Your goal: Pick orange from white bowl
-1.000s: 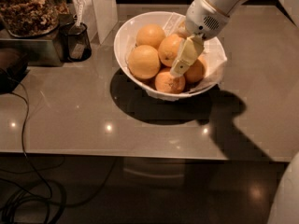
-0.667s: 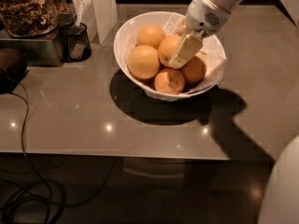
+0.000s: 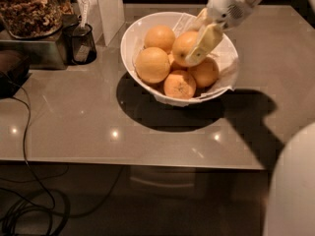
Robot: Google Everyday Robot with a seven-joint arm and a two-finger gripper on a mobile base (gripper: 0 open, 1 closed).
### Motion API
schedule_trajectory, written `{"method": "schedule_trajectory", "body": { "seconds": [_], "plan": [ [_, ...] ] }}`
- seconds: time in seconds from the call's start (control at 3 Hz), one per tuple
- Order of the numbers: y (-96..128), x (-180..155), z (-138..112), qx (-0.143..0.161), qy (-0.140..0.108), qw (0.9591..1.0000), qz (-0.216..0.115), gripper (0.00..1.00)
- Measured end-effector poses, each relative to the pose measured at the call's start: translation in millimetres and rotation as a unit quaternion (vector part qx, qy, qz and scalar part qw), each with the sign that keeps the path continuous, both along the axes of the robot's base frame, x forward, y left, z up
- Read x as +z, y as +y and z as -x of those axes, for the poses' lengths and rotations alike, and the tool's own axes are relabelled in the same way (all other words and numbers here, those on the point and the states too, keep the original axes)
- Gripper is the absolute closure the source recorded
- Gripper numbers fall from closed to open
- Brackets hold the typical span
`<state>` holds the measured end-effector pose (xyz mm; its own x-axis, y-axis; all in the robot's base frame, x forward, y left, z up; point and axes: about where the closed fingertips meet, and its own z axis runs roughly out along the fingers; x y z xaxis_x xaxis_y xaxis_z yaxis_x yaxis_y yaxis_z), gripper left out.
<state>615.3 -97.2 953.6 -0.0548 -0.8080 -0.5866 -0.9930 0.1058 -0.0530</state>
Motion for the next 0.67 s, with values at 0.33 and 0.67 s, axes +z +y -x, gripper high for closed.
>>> {"method": "schedule_trajectory", "body": {
  "seconds": [0.33,0.67],
  "plan": [
    [-21.0,46.5,5.1,-0.009,-0.063,0.9973,-0.036,1.00],
    [-44.0,91.4,28.1,-0.034,-0.113,0.9895,-0.083,1.00]
  ]
}}
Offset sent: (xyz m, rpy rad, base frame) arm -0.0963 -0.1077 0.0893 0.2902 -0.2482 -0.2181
